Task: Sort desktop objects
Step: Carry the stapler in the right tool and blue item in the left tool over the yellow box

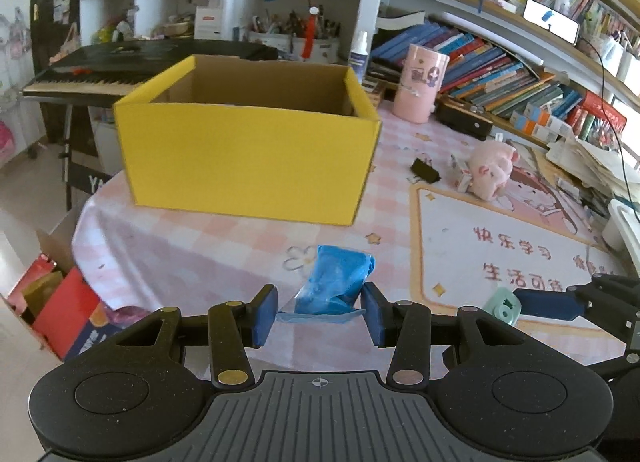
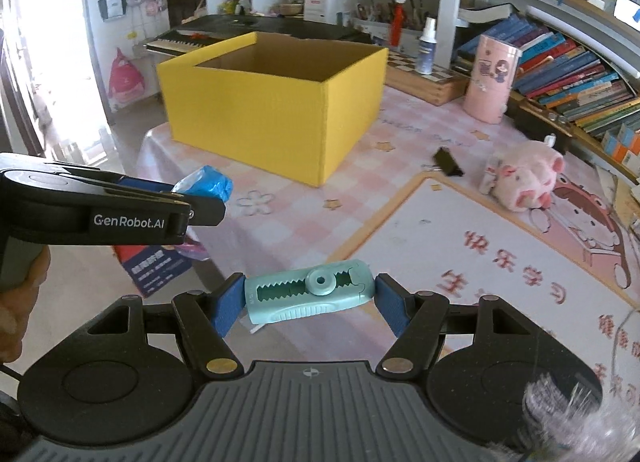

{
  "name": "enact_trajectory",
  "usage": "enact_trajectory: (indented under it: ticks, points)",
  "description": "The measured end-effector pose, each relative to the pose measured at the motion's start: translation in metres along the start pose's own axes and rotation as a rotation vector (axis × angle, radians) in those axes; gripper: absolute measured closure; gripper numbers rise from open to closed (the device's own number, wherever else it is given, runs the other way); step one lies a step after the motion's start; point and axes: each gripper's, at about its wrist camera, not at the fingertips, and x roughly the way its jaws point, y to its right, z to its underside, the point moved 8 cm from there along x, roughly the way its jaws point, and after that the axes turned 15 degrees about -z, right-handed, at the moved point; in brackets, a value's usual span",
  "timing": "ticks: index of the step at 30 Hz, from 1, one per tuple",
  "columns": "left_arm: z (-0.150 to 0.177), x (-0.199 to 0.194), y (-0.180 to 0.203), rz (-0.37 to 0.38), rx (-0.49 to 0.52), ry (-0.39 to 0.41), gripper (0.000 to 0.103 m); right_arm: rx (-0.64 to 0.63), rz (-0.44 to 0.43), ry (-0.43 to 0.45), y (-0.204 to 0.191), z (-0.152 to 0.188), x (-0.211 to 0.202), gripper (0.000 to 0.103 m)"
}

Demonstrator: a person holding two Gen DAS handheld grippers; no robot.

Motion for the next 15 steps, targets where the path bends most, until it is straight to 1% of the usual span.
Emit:
enact_trajectory:
  ticks: [8,15]
  points:
    - [0.012,-0.014,-0.030,-0.027,-0.012,0.008,0.059,-0.013,-0.037,-0.002,-0.036,0.005,0.007,0.035]
    - [0.020,-0.022,-0.055,-0.059,-0.043,0.014,0.059,-0.038,-0.069,-0.006,-0.061,0.006,0.014,0.035]
